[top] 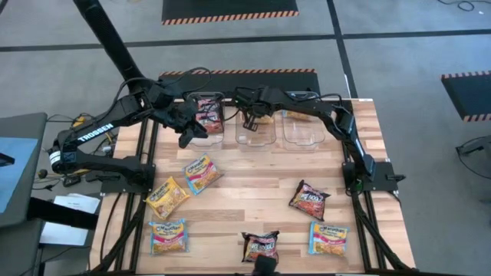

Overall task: Sort Maruchan noodles
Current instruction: Put the yellow noodle pack into the center transparent bin

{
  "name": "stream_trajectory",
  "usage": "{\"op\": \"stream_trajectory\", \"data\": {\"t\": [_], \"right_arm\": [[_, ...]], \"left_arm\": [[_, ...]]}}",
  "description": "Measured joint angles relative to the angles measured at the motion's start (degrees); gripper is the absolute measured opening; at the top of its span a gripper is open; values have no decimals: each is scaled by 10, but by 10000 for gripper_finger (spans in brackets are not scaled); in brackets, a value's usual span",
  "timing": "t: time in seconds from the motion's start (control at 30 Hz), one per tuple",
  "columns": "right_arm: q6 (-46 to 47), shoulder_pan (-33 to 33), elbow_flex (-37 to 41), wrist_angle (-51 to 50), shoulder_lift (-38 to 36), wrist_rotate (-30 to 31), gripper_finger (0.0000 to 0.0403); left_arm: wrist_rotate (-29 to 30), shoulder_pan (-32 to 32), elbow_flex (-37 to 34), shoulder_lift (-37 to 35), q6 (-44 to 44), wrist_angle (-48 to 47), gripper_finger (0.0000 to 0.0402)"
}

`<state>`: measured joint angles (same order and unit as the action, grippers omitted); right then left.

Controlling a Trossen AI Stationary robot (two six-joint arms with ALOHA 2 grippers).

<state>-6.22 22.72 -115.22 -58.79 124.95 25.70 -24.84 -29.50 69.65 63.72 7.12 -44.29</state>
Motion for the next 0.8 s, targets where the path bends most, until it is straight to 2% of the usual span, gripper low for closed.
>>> {"op": "stream_trajectory", "data": {"t": [0.13,0.23,0.47,0.8], "right_arm": [[0,0,4,10,0,-9,2],[2,0,20,32,0,-43,8],[2,0,48,57,0,-43,43],[3,9,50,61,0,-65,95]], "left_arm": [[0,0,0,0,0,0,130],[0,0,0,0,0,0,130],[0,0,0,0,0,0,130],[0,0,0,0,0,0,130]]}}
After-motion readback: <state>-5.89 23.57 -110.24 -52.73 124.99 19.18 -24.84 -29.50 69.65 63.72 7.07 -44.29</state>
